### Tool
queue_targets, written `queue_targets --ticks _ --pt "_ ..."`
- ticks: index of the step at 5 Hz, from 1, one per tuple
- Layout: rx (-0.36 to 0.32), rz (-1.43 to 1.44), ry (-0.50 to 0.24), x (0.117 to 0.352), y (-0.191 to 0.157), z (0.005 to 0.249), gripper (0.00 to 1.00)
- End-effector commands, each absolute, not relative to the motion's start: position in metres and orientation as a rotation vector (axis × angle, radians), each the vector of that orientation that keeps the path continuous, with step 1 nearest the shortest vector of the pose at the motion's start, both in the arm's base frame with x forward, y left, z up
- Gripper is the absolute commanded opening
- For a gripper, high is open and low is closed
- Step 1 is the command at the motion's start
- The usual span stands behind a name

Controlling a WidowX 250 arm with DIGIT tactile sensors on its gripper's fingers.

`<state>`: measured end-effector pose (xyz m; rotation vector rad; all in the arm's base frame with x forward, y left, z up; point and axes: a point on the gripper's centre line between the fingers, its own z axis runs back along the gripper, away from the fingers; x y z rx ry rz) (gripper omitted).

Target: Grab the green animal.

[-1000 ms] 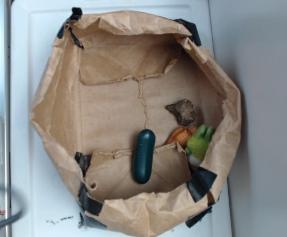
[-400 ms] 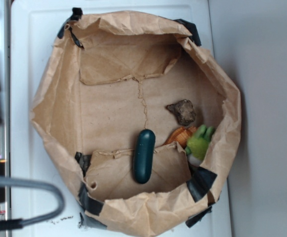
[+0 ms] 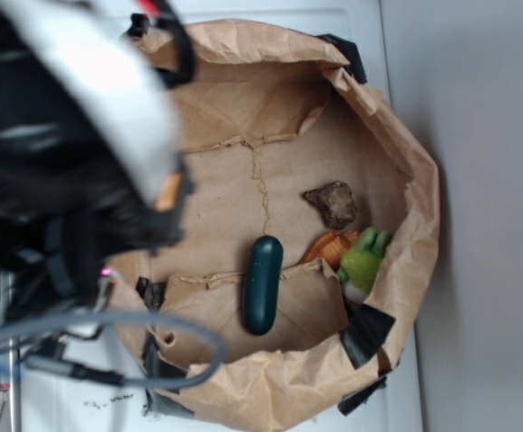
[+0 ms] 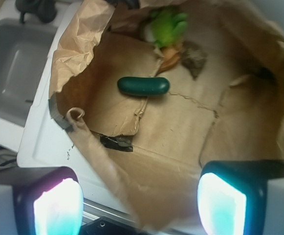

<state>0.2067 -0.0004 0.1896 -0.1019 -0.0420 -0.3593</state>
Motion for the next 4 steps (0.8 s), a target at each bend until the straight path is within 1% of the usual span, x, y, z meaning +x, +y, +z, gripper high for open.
queue_targets --ticks 1,2,3,4 --pt "-0.094 -0.351 -0.088 0.210 0.001 0.201 1.00" --pt "-0.094 -0.351 -0.088 0.210 0.001 0.201 1.00" --pt "0.017 -0.324 -0.185 0.225 0.009 0.155 1.00" --pt "0.041 -0.311 -0.178 0.242 0.015 0.131 1.00"
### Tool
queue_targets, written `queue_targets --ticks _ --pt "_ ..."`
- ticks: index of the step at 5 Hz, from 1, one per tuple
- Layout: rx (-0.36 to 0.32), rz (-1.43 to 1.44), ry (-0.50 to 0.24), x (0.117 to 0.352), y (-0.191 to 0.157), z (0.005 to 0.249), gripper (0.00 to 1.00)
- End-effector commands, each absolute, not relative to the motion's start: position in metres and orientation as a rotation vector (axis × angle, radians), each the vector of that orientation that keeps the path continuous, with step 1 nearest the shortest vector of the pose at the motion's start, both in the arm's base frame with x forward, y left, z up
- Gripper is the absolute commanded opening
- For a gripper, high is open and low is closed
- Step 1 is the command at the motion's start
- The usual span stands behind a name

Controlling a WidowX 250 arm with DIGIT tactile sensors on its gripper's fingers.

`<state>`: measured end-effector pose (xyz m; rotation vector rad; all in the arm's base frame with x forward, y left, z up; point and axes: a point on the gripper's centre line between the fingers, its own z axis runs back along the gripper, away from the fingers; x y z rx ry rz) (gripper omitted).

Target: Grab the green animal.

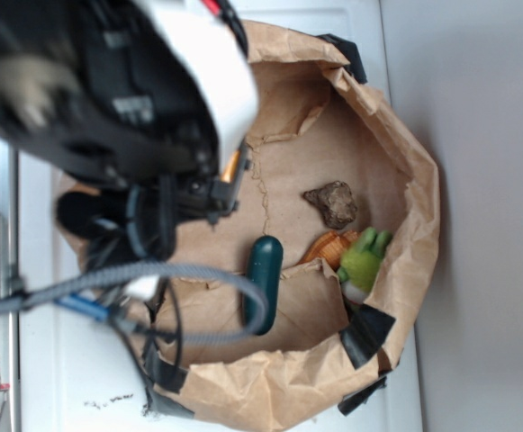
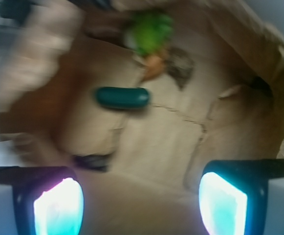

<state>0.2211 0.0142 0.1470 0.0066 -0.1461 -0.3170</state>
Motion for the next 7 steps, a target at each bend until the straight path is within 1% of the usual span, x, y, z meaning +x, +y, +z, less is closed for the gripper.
queue_targets --ticks 1,2,3,4,5,7 --pt "-0.005 -0.287 -0.189 0.263 0.017 0.110 1.00" --pt "-0.004 -0.270 -0.189 0.278 0.008 0.099 1.00" --pt "-0.042 -0.231 -0.215 0.300 -0.006 0.098 1.00" --pt "-0.087 -0.213 -0.267 0.324 -0.016 0.096 1.00" --pt "-0.115 -0.227 -0.293 0.343 -0.033 0.092 1.00" --pt "-0.071 -0.197 -0.307 0.369 -0.063 0.068 1.00"
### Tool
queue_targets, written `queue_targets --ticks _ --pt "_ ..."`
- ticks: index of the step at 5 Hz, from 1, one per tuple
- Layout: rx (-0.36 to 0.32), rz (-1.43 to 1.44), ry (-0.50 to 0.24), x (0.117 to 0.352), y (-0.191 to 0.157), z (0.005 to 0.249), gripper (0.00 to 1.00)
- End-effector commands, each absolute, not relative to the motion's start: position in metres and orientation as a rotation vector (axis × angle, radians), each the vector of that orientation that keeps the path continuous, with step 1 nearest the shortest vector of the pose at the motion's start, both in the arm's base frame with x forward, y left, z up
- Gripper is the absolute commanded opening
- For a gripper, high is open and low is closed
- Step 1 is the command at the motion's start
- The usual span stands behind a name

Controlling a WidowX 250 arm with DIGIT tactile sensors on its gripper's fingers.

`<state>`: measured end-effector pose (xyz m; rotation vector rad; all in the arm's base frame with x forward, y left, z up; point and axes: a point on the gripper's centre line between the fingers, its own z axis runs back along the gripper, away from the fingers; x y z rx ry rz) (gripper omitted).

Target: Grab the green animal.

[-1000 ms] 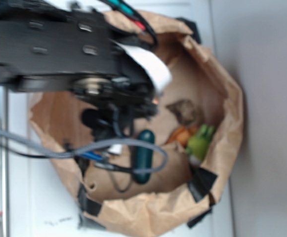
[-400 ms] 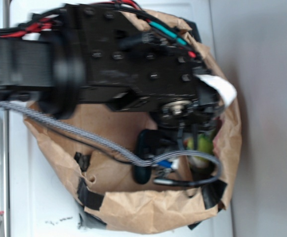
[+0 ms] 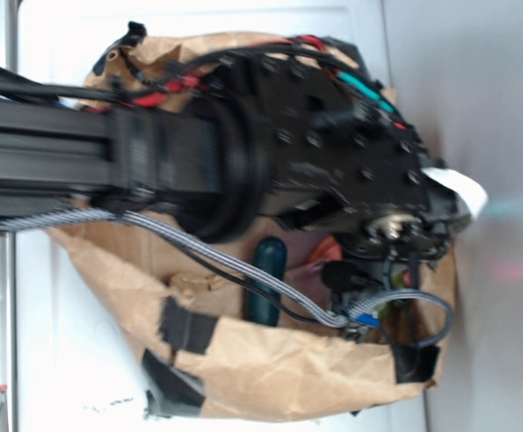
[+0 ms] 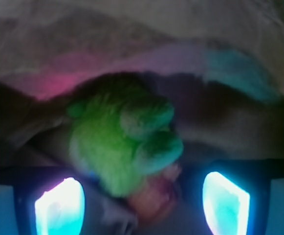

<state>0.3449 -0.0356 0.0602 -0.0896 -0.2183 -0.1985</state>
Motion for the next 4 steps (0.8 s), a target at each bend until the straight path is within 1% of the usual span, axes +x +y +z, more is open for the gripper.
queue_targets --ticks 1,2,3,4 --pt "-0.075 -0.177 -0.311 0.3760 -0.0675 0.0683 1.00" --pt "-0.103 -0.187 -0.341 0.3771 -0.0721 0.0713 1.00" --pt "-0.084 -0.184 -0.350 0.3800 -0.0750 0.0621 0.00" --pt "-0.076 -0.187 -0.353 0.3759 -0.0726 0.0638 0.00"
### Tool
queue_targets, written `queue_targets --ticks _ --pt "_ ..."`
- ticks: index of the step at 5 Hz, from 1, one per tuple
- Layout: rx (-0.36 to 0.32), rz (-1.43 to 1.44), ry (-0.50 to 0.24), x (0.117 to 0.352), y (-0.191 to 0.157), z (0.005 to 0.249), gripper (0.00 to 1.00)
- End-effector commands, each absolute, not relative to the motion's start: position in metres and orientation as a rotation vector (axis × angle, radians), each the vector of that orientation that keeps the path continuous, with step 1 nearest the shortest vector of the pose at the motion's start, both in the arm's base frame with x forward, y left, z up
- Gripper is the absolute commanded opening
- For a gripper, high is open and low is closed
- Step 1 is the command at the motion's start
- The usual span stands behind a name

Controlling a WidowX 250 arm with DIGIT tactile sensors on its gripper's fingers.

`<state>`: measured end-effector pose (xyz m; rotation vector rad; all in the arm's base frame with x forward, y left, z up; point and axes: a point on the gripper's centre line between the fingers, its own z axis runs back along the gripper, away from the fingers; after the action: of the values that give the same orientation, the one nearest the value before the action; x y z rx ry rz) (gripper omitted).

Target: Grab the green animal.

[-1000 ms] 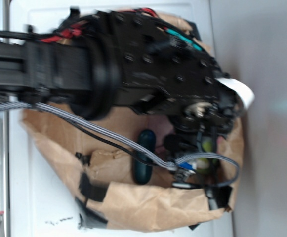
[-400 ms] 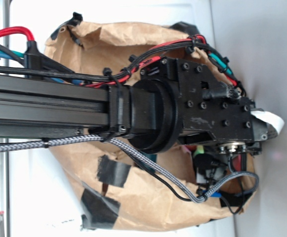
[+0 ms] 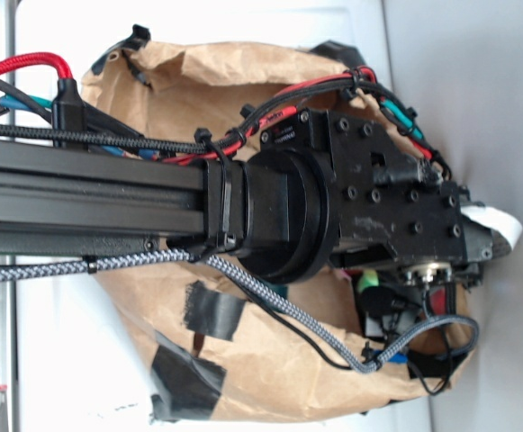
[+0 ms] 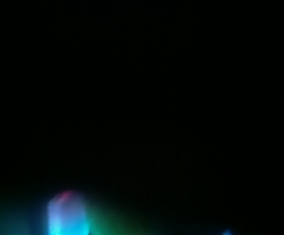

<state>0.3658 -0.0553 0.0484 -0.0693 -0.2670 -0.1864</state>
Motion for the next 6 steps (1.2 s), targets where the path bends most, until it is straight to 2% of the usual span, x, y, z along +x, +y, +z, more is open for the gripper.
queue_targets --ticks 1,3,4,5,6 --pt "-0.075 -0.199 -0.333 0.361 -0.063 0.076 0.00" --pt "-0.069 -0.213 -0.186 0.304 -0.014 0.106 0.00" --pt "-0.070 -0.215 -0.151 0.283 0.005 0.129 0.00" --pt "-0.053 -0.195 -0.079 0.264 0.015 0.147 0.00" --pt "-0.016 -0.104 0.035 0.249 0.025 0.165 0.00"
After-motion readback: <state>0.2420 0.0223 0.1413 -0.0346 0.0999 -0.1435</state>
